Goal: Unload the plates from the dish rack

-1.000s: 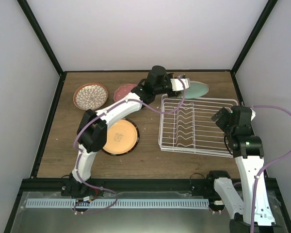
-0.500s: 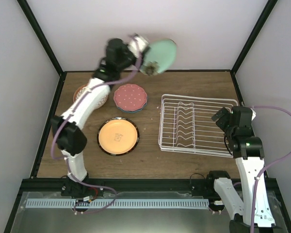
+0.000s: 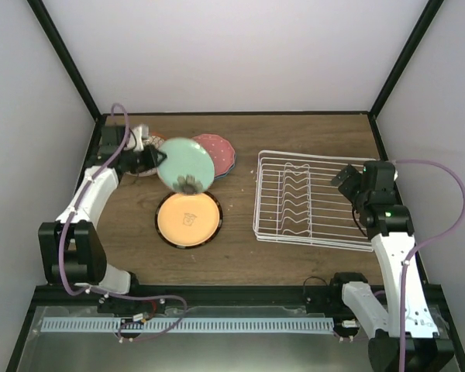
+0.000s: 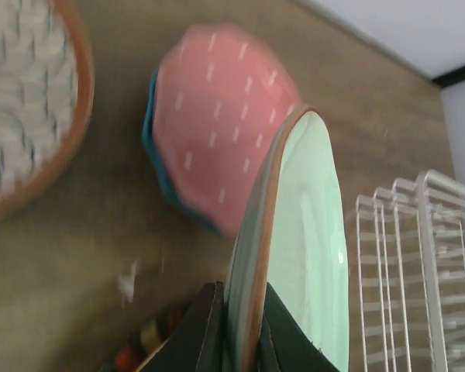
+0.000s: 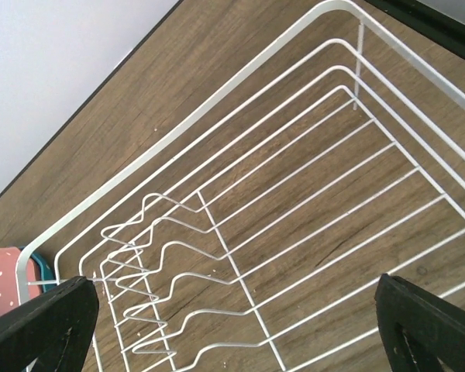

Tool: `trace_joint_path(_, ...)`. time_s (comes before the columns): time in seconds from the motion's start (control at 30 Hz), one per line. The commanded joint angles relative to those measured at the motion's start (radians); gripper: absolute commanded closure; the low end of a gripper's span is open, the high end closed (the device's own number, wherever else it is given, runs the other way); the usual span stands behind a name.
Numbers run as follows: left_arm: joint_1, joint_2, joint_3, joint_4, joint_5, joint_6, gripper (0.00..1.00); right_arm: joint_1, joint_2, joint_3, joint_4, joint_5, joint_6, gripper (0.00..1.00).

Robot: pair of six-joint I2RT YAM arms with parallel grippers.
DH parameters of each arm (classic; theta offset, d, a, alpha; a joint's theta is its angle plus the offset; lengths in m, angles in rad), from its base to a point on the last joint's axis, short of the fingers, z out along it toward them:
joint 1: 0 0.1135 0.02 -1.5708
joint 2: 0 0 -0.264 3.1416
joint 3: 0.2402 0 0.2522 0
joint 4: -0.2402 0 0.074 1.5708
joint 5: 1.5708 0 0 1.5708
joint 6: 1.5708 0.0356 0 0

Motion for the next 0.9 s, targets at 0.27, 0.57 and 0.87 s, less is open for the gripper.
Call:
trace_joint_path(0.27, 0.023, -0.330, -0.404, 0.012, 0.252, -0.136, 0.96, -0.005, 0.055, 0.027, 0.069, -0.040, -0.079, 0.00)
trace_joint_path(0.57, 0.022, -0.356, -0.473, -0.031, 0.218, -0.081, 0.96, -0.005, 0.058, 0.017, 0.076, -0.055, -0.083, 0.00)
trace_joint_path(0.87, 0.018, -0.261, -0.482, 0.003, 0.205, -0.067, 0.96, -0.005, 0.039, 0.013, 0.061, -0.045, -0.071, 0.00)
